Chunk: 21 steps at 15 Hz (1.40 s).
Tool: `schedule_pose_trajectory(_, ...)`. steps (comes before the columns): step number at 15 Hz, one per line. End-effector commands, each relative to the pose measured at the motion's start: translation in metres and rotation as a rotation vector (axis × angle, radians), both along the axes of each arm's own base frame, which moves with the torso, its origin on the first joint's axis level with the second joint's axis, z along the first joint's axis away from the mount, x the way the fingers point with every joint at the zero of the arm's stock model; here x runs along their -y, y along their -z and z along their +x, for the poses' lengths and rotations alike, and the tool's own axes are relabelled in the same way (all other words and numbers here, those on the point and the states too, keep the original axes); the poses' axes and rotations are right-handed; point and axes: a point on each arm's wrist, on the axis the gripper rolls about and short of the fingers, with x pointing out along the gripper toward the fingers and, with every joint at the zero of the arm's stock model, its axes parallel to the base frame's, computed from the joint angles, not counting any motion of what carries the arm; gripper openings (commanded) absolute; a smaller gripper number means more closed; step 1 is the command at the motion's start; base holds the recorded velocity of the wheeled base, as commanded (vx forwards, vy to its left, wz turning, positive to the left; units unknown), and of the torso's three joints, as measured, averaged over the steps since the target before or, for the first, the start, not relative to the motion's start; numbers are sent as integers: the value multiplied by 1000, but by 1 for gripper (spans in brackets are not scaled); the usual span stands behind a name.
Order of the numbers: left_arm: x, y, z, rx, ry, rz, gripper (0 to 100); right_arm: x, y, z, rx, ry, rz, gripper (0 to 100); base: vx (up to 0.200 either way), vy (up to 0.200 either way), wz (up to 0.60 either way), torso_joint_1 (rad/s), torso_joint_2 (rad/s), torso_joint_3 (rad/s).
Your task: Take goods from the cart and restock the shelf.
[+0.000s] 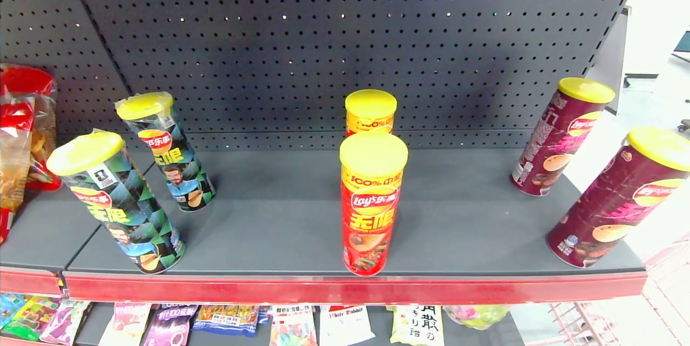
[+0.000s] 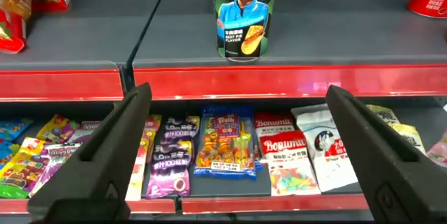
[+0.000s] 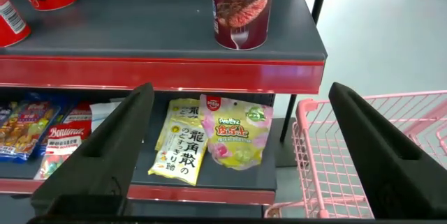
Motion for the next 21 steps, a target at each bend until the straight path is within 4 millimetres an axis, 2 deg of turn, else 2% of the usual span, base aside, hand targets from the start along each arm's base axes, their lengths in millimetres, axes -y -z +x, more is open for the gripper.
schedule_pose_trajectory(1,0,0,0,-2,0,1,100,0,0,0,1,-1,0,100,0,0,0,0,0,0)
schedule_pose_trajectory(20,0,0,0,-2,0,1,100,0,0,0,1,-1,3,100,0,0,0,0,0,0)
schedule_pose_trajectory(21,0,0,0,-2,0,-1,100,0,0,0,1,-1,3,100,-200,0,0,-7,2,2)
